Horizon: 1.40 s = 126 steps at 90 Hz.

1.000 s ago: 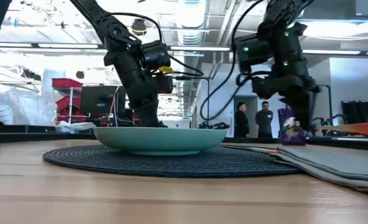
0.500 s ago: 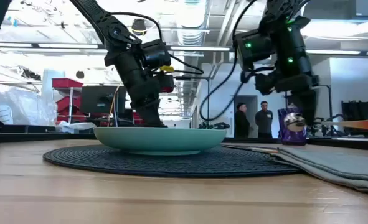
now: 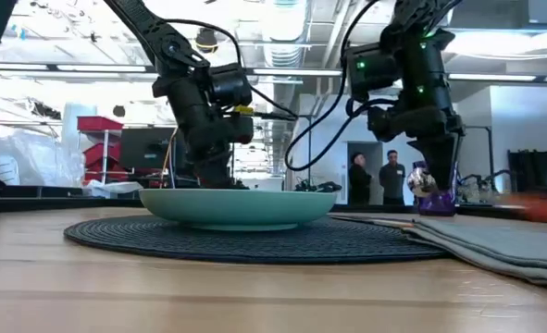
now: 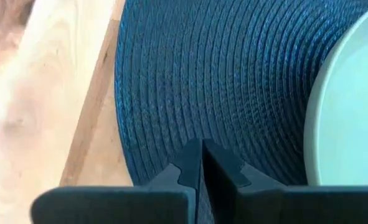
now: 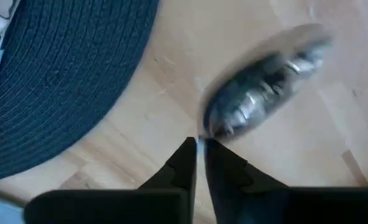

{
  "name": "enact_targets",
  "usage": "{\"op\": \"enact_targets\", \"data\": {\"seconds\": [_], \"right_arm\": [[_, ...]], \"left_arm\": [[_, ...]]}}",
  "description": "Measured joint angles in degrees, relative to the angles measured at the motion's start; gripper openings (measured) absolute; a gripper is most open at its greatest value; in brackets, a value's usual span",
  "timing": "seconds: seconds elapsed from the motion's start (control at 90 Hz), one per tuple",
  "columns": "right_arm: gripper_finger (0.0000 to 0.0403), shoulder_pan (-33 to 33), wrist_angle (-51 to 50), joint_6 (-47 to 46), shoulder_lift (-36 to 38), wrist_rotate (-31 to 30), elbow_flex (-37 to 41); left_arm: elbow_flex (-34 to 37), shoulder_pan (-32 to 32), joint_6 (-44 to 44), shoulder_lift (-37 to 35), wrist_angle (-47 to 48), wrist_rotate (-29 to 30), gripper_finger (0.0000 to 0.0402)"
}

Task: Set table place
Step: Put the orange spoon on the blue placemat to the right of the orange fork

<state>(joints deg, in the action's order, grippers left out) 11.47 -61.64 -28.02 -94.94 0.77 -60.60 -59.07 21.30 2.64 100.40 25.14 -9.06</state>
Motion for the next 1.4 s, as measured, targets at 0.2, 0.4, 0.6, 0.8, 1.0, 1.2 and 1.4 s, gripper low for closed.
{"op": "enact_targets", "data": {"seconds": [0.2,0.4,0.6,0.8,1.0,1.2,1.4], "right_arm": [[0.0102,0.09,1.39,-1.75,0.00,1.76,4.08],[0.0140,0.36,4.28,-3.42,-0.02,2.52,5.40],[0.0157,0.27,9.13,-3.20,0.00,6.88,5.40],[0.0154,0.77,9.72,-3.15,0.00,4.83,5.40],[0.0148,1.44,9.65,-3.26,0.02,4.12,5.82],[0.0142,0.20,10.66,-5.44,0.02,5.53,10.63],[0.0130,-0.10,11.73,-5.91,0.17,7.57,12.46]], "left_arm": [[0.00,0.00,-0.26,0.00,0.96,0.00,0.0000],[0.00,0.00,-0.14,0.00,0.90,0.00,0.0000],[0.00,0.00,-0.09,0.00,0.86,0.00,0.0000],[0.01,0.00,-0.37,0.00,0.88,0.00,0.0000],[0.01,0.00,-0.42,0.00,0.92,0.00,0.0000],[0.00,0.00,-0.53,0.00,0.99,-0.02,0.0000],[0.00,0.00,-0.13,0.00,0.86,0.00,0.0000]]}}
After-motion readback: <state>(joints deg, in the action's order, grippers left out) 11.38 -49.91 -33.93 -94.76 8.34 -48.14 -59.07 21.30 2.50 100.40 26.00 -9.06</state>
